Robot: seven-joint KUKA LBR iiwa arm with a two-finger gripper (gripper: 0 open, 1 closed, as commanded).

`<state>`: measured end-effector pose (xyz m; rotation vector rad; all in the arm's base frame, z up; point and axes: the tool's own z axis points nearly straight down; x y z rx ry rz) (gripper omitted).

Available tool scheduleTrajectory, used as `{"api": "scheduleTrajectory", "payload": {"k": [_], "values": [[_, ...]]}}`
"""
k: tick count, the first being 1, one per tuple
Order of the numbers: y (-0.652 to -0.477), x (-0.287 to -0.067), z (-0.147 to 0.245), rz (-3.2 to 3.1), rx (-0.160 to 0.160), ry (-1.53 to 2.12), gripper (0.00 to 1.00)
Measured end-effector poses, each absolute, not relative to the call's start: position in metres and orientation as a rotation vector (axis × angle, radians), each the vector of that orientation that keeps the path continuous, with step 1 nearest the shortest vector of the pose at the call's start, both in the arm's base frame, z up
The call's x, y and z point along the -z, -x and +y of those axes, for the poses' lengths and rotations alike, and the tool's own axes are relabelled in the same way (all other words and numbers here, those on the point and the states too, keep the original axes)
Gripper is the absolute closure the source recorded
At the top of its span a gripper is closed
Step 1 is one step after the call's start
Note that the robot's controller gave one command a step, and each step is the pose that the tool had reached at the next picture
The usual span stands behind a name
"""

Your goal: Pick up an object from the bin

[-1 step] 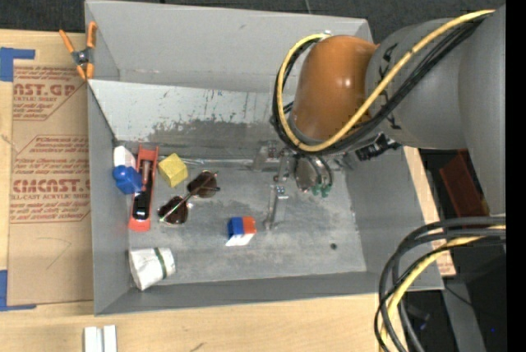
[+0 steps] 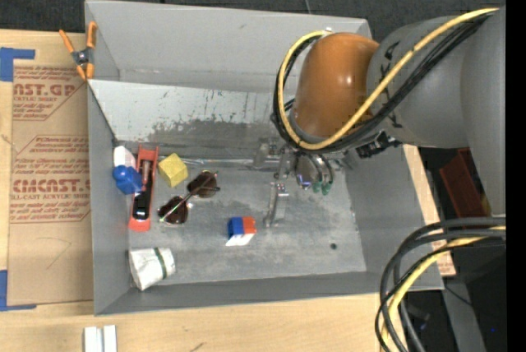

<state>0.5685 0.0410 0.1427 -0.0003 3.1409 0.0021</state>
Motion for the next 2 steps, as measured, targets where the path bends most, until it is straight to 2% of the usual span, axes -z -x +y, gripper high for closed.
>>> {"api": "scheduleTrajectory", "payload": {"k": [1, 2], "values": [[-0.561, -0.110, 0.047, 3.133, -0.003, -0.024, 0.00], [-0.542, -0.070, 0.053, 3.142, -0.003, -0.015, 0.00]]}}
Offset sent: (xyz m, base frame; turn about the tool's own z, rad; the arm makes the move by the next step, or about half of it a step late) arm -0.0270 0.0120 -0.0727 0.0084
